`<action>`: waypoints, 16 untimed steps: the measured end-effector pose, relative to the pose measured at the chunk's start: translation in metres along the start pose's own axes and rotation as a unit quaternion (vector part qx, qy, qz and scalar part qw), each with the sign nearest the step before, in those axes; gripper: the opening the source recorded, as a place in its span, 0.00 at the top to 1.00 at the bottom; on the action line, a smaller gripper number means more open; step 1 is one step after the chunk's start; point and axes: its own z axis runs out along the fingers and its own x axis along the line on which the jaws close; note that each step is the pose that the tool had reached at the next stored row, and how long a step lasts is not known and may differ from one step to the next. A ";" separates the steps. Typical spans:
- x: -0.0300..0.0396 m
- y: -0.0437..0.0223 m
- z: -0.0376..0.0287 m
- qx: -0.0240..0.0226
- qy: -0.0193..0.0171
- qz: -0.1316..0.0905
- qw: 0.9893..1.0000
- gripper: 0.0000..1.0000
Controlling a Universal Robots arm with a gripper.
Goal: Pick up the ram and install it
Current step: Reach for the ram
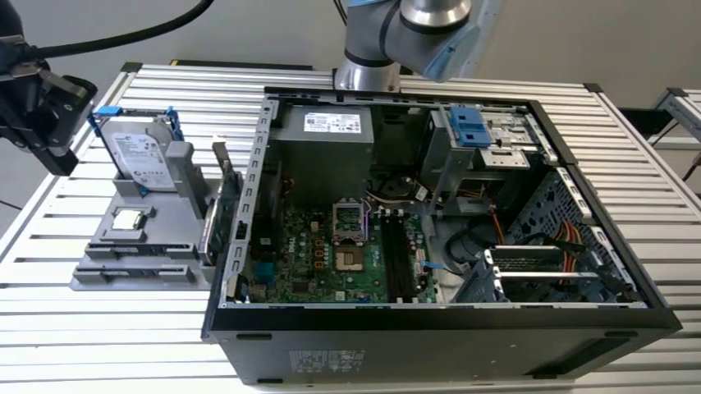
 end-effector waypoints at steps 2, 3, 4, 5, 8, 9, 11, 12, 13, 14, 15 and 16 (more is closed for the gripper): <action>-0.0001 -0.0013 -0.0001 0.000 0.000 0.000 1.000 1.00; -0.0001 -0.0017 -0.0001 0.000 0.000 -0.001 1.000 1.00; -0.0001 -0.0020 -0.0002 0.000 0.000 -0.001 1.000 1.00; -0.0002 -0.0024 -0.0001 0.000 0.000 -0.002 1.000 1.00; -0.0002 -0.0037 -0.0002 0.000 0.000 -0.003 1.000 1.00; -0.0003 -0.0040 -0.0003 0.000 0.000 -0.004 1.000 1.00; -0.0003 -0.0042 -0.0003 0.000 0.000 -0.004 1.000 1.00; -0.0003 -0.0043 -0.0003 -0.001 0.000 -0.004 1.000 1.00; -0.0003 -0.0043 -0.0003 -0.002 0.000 -0.004 1.000 1.00; -0.0003 -0.0043 -0.0002 -0.002 0.000 -0.004 1.000 1.00; -0.0003 -0.0043 -0.0002 -0.002 0.000 -0.004 1.000 1.00; -0.0003 -0.0043 -0.0003 -0.002 0.000 -0.004 1.000 1.00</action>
